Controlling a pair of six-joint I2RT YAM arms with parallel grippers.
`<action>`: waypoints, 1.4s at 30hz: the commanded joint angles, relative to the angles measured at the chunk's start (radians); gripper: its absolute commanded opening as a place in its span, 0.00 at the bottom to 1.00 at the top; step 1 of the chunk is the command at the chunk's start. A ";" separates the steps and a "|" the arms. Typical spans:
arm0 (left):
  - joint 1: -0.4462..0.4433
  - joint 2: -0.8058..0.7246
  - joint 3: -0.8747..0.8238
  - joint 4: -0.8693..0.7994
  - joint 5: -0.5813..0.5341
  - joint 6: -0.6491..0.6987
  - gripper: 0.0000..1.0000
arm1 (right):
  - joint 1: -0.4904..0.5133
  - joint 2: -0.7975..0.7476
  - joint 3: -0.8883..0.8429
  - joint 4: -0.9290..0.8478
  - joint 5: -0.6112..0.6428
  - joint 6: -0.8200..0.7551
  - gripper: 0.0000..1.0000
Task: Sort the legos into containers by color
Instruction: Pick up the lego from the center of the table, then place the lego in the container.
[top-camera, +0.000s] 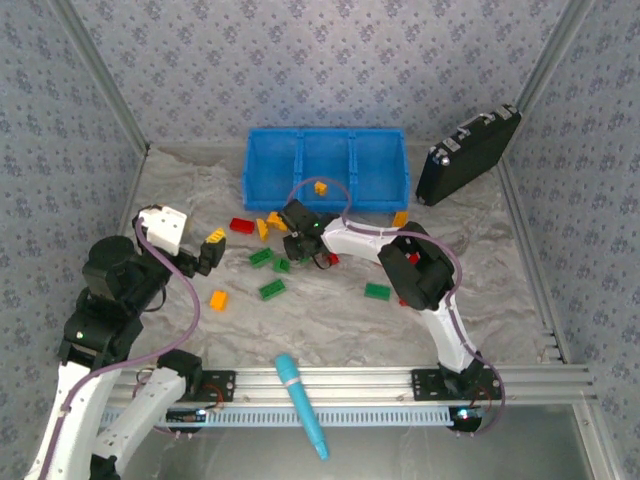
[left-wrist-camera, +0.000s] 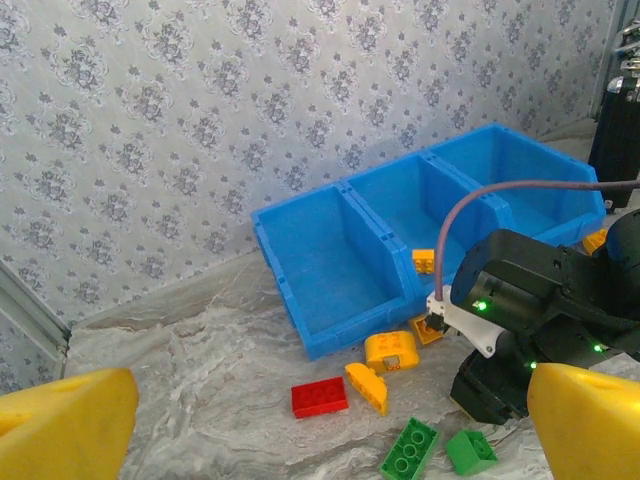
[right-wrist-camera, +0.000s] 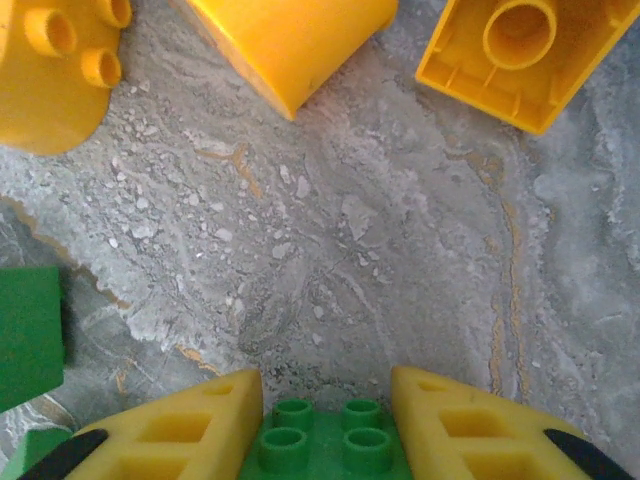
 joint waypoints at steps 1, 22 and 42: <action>-0.003 0.009 0.069 -0.015 0.026 -0.010 1.00 | -0.001 -0.006 0.023 -0.081 0.017 -0.012 0.30; -0.064 0.553 1.016 -0.626 -0.080 -0.165 1.00 | -0.236 -0.267 0.166 -0.237 0.095 -0.192 0.25; -0.125 0.878 1.145 -0.654 -0.078 -0.160 1.00 | -0.499 0.092 0.475 -0.158 -0.027 -0.230 0.27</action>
